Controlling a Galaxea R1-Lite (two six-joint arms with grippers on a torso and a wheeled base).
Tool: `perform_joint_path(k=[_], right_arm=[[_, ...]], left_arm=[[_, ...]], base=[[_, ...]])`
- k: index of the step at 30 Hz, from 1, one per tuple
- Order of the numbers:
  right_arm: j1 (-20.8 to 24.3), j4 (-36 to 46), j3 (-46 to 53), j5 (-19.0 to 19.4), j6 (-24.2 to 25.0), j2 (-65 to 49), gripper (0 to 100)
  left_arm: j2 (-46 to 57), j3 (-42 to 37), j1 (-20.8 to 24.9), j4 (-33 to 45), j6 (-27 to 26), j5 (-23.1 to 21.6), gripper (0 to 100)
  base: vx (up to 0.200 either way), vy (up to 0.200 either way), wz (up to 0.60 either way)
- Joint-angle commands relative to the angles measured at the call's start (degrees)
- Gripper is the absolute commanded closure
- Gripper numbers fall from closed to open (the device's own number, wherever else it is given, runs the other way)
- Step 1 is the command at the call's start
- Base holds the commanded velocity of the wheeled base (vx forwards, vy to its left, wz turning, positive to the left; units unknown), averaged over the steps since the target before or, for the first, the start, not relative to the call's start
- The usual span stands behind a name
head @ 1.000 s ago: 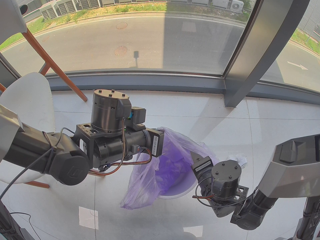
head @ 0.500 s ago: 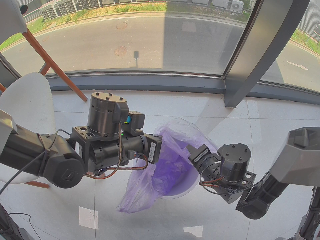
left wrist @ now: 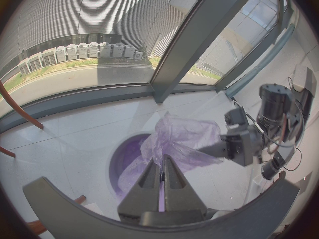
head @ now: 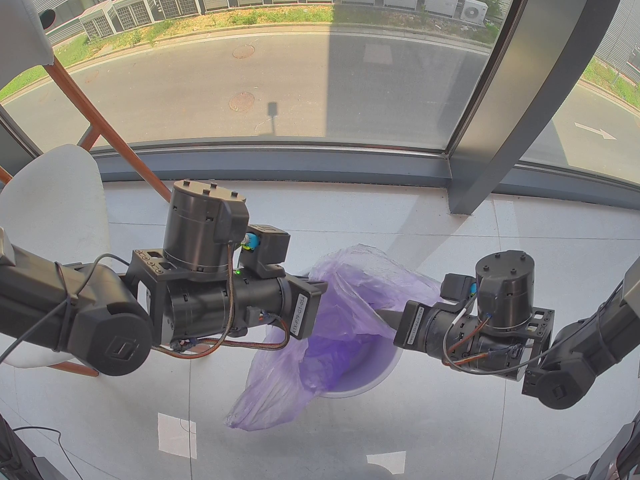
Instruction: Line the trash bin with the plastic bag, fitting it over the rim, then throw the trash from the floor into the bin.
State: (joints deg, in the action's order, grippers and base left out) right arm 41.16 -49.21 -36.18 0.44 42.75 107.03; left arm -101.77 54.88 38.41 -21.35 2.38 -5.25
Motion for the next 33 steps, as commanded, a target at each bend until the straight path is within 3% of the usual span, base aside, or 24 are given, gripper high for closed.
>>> perform_joint_path(k=[1,8,9,11,19,33], right_arm=[[-2.84,3.16,-1.17,1.76,-5.66,-3.5,100],[-8.28,2.72,-5.04,1.49,-8.56,-1.39,100],[-8.55,2.72,-5.13,1.49,-8.56,-1.39,100],[-8.64,2.63,-5.04,1.49,-8.56,-1.56,100],[-8.9,2.37,-4.6,1.58,-8.56,-1.39,100],[-8.28,2.37,-3.9,1.67,-8.56,-1.21,100]], left_arm=[[2.01,-2.85,1.14,0.16,0.08,-2.92,100],[2.01,-5.93,2.28,-0.1,0.17,-3.01,100],[2.1,-6.28,2.11,-0.1,0.17,-3.01,0],[2.19,-6.72,1.93,-0.19,0.26,-3.01,0],[8.95,-11.99,1.49,-1.24,9.66,-2.66,0],[11.85,-19.29,-1.5,-1.33,9.93,-3.01,0]], base=[[0.0,0.0,0.0],[0.0,0.0,0.0],[0.0,0.0,0.0],[0.0,0.0,0.0],[0.0,0.0,0.0],[0.0,0.0,0.0]])
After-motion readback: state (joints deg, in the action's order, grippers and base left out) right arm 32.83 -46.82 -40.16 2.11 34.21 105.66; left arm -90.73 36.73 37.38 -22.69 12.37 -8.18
